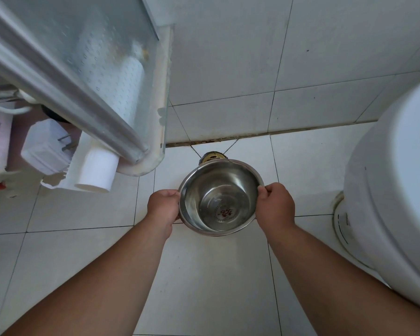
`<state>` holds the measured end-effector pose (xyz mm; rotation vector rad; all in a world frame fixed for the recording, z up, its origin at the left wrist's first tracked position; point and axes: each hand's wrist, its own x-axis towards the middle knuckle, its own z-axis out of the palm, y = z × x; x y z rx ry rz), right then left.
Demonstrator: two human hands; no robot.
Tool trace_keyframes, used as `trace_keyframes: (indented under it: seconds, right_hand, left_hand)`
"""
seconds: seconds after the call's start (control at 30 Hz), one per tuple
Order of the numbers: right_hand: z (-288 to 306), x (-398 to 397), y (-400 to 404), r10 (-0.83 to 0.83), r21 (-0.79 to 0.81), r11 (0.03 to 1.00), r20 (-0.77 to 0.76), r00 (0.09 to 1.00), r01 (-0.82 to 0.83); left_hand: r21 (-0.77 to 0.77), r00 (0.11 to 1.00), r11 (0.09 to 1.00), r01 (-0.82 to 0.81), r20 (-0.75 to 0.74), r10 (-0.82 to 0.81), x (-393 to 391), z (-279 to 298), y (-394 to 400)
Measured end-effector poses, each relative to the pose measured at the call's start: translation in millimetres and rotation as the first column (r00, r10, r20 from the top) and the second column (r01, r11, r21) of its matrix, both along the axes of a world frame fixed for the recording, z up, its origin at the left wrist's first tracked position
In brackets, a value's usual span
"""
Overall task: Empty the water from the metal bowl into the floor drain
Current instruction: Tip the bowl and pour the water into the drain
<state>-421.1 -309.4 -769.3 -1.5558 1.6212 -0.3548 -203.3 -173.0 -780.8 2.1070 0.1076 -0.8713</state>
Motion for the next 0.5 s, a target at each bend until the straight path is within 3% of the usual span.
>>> trace_keyframes:
  seconds: [0.5]
  right_hand:
    - [-0.2,0.4,-1.4,0.012,-0.018,1.000,-0.008,1.000,-0.012]
  left_hand:
    - [0.007,1.000,1.000,0.012,0.015,-0.012,-1.0,3.5,-1.5]
